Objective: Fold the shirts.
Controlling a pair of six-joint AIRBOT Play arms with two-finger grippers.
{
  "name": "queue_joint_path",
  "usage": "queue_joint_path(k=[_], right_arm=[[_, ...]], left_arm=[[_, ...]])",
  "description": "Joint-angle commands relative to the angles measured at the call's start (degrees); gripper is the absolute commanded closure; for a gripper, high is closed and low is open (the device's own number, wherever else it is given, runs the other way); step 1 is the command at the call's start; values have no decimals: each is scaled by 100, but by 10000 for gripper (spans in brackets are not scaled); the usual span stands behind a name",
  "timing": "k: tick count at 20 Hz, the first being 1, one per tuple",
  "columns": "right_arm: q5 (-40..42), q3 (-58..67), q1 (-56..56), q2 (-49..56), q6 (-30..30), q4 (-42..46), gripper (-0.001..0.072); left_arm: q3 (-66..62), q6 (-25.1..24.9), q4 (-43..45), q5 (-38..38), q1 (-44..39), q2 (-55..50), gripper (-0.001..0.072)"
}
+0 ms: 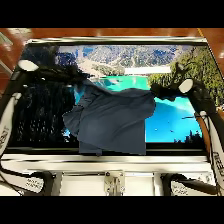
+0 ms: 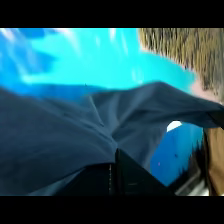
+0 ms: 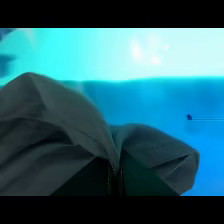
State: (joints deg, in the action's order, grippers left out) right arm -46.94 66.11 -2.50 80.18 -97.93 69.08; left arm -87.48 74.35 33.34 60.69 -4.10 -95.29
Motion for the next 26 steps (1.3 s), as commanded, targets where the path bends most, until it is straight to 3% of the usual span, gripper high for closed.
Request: queue_joint_path(k=[1, 2, 3, 4, 6, 8, 11, 13, 14, 19, 26], right_arm=[[63, -9, -92, 452, 28, -258, 539], [-9, 17, -13, 376, 33, -306, 266], [-192, 83, 105, 236, 201, -289, 115], [-481, 175, 271, 48, 378, -177, 115], [-1193, 317, 726, -409, 697, 256, 115], [-2271, 306, 1416, -896, 776, 715, 119], [-3554, -570, 2461, -1370, 1639, -267, 119], [-3497, -1696, 2750, -1722, 1753, -787, 118], [-3276, -2227, 2780, -1886, 1808, -968, 118], [-2437, -3244, 2767, -2076, 1908, -1847, 117], [-2114, -3244, 2767, -2076, 1937, -2208, 118]], left_arm=[[4, 575, -186, 417, -96, -645, 323], [-7, 710, -186, 603, 57, -627, 86], [-66, 761, -186, 951, 299, -588, 69], [-155, 763, -170, 1366, 588, -531, 75], [-295, 789, 33, 2269, 1316, -256, 298], [-251, 804, 758, 2813, 2006, 247, 303], [601, 734, 2063, 2719, 2594, 1150, 290], [1788, 710, 2157, 2524, 2706, 1574, 74], [2468, 640, 2098, 2374, 2695, 1709, 36], [4706, 122, 1104, 1165, 2323, 1792, 40], [5018, 118, 619, 269, 1196, 1266, 51]])
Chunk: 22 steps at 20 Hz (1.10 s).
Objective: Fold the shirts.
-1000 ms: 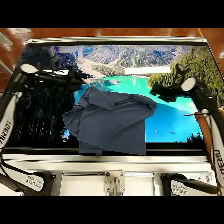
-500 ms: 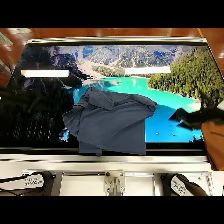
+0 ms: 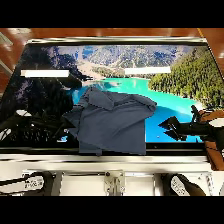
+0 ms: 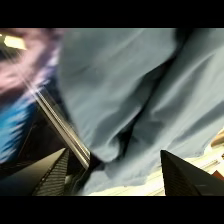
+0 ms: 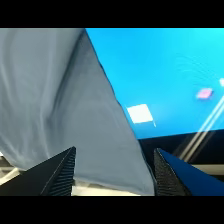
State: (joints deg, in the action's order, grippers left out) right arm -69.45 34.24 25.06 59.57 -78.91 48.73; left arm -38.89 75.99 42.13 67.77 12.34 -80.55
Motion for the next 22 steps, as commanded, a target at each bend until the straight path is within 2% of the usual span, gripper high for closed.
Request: queue_joint_path(k=[1, 2, 4, 5, 8, 10, 11, 12, 14, 17, 22], right_arm=[[157, -57, 11, -15, 33, -173, 118], [153, -57, 11, -15, 31, -177, 117], [33, -57, 11, -15, 28, -85, 118], [-94, -57, -24, -15, -28, 129, 118], [-341, -247, -586, -15, -302, 885, 82], [-181, -566, -1093, 15, -315, 754, 81], [-166, -686, -1272, 111, -323, 774, 21], [-205, -758, -1351, 262, -385, 822, 21], [-219, -802, -1351, 614, -483, 625, 22], [-37, -800, -1375, 994, -186, -118, 23], [780, -800, -2424, 1412, -813, -240, 24]], left_arm=[[160, -42, -365, -634, -599, -275, 54], [160, -28, -540, -859, -715, -306, 157], [144, -37, -905, -1145, -802, -297, 597], [101, -96, -918, -1139, -802, -295, 669], [37, -356, -907, -990, -796, -195, 671], [37, -356, -737, -914, -793, -20, 672], [37, -354, -584, -863, -793, 109, 672], [35, -354, -428, -798, -793, 282, 672], [37, -356, -188, -704, -793, 651, 671], [37, -354, -160, -640, -796, 1056, 672], [-4, -415, -160, -726, -791, 1224, 672]])
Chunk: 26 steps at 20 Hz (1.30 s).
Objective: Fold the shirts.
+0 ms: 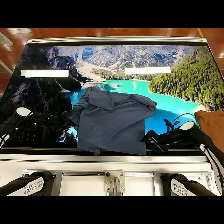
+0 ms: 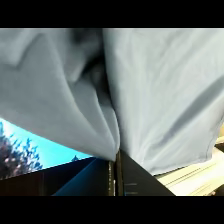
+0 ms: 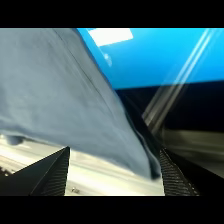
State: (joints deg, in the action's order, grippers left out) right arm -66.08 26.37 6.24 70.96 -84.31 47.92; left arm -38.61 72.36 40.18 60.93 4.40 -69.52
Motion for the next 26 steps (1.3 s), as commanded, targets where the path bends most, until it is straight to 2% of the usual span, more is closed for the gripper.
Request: queue_joint_path(k=[1, 3, 4, 6, 11, 12, 15, 18, 20, 21, 23, 25, 26], right_arm=[[573, -13, -778, 382, -240, -330, 24], [695, -2, -1019, 422, -142, -664, 24], [686, 22, -1027, 422, -133, -750, 73], [597, 184, -1027, 420, -109, -872, 641], [-50, 1604, -1021, -302, 761, -938, 644], [-107, 2044, -1021, -619, 870, -866, 644], [103, 3620, -1023, -1694, 1220, -396, 644], [1425, 5490, -1023, -2758, 1235, 542, 644], [2398, 6500, -1023, -3268, 706, 1327, 644], [2575, 6911, -1023, -3434, 374, 1729, 645], [2385, 7547, -1023, -3696, -105, 2393, 644], [1897, 7840, -1023, -3919, -428, 2765, 644], [1561, 7930, -1023, -4000, -544, 2898, 644]], left_arm=[[-79, -81, 35, -35, 31, 120, 671], [-245, -127, 39, -26, 149, 127, 671], [-356, -125, 37, -24, 238, 127, 672], [-678, -129, 37, 136, 466, 129, 672], [-2118, -595, 46, 953, 922, 474, 673], [-2505, -599, 48, 968, 968, 671, 673], [-4135, -1080, 72, 905, 1036, 1432, 673], [-6041, -1056, 210, 11, 1163, 2107, 672], [-6992, -1056, 251, -866, 1176, 2437, 672], [-7320, -1036, 284, -1154, 1176, 2557, 672], [-7807, -431, 772, -1305, 1176, 2756, 672], [-7908, 619, 1639, -1108, 1176, 2973, 672], [-7908, 975, 2162, -890, 1176, 3082, 673]])
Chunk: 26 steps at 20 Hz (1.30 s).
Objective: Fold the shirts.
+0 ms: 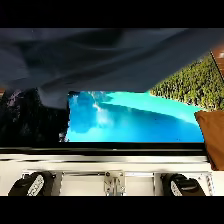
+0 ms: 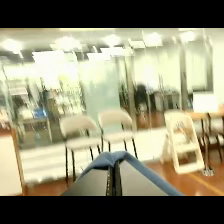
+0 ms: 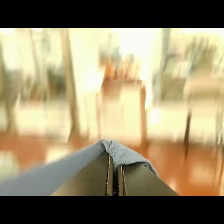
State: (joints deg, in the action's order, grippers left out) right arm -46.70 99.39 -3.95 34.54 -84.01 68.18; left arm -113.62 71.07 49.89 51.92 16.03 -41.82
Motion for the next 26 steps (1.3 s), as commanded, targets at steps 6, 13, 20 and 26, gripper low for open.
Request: queue_joint_path(k=[6, 13, 20, 26], right_arm=[[-3088, 658, -4, -535, -1537, 2507, 644], [-5163, -911, -4, 278, -1539, 3526, 644], [-1016, -3303, -4, 2267, -2345, 3211, 644], [1996, -3303, -20, 4170, -2505, 1670, 643]], left_arm=[[-402, 1215, 2994, 1604, 11, 684, 673], [1622, 1071, 2636, 3320, -7, 365, 672], [3886, 1043, 1768, 1880, -11, -1460, 672], [3928, 461, -428, 734, -153, -3803, 671]])
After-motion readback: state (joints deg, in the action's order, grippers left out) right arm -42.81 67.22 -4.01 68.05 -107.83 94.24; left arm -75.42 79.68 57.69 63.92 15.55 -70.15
